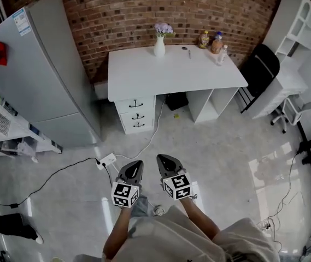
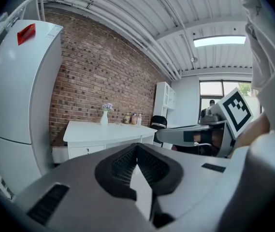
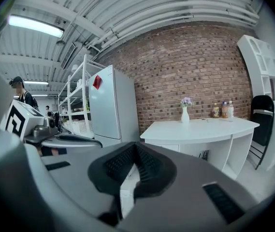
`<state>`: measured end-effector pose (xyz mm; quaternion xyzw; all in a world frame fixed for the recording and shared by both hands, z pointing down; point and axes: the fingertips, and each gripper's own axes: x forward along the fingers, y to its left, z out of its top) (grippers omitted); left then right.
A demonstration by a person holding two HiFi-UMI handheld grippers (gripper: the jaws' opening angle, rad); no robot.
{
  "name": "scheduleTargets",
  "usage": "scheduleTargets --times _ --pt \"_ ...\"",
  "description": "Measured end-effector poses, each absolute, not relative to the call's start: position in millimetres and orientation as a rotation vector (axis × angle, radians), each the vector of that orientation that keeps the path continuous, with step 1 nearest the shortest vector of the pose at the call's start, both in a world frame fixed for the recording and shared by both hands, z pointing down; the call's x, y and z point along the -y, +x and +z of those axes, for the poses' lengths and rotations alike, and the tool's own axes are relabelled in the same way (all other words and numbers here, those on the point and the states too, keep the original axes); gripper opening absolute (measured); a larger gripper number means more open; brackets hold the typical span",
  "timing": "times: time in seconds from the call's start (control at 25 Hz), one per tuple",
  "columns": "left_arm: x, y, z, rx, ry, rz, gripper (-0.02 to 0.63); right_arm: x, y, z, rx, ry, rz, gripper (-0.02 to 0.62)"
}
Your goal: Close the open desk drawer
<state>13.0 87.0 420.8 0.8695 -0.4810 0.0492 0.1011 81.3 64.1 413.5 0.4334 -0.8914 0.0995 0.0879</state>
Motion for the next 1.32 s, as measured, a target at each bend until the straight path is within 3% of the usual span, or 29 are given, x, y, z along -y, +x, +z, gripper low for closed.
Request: scheduleTargets --times 1.32 --pt "-134.6 9.6 408.9 1.489 2.584 0.16 0.012 -119.7 77.3 403.4 2.694 1.248 0.22 0.017"
